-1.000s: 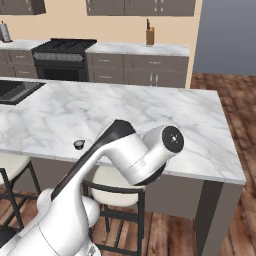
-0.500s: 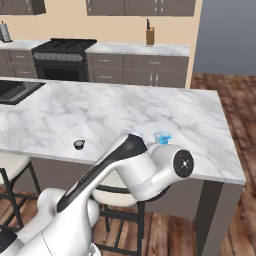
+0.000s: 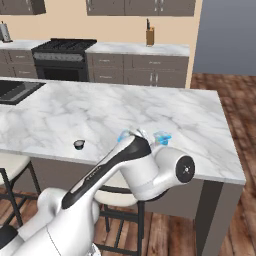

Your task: Stack the yogurt containers by placing the smaller containers on top of the larger containers.

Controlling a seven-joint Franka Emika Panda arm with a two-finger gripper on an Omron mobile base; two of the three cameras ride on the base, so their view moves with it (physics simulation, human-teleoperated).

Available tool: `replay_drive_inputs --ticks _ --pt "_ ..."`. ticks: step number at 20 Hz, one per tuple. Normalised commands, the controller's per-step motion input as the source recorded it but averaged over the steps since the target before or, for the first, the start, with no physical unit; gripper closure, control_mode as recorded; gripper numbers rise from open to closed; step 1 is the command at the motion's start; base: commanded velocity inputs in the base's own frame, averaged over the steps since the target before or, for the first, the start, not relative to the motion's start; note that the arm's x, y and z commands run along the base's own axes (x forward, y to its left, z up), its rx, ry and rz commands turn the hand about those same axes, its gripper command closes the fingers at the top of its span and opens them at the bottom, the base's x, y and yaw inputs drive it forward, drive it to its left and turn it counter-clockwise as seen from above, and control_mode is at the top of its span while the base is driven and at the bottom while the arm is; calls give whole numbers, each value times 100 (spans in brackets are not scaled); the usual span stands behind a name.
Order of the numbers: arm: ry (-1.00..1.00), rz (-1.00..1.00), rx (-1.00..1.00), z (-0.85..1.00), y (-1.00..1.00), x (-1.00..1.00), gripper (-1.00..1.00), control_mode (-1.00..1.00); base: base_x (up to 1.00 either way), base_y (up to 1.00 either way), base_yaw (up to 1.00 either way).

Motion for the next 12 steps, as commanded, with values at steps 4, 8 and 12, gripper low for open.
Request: replay_drive_inputs --ticks 4,8,12 --pt "5 -1 4 0 -3 29 -100 -100 0 0 0" --pt "6 0 0 -4 -5 27 -100 -100 0 0 0" --pt "4 0 0 -6 -11 29 -100 -100 0 0 0"
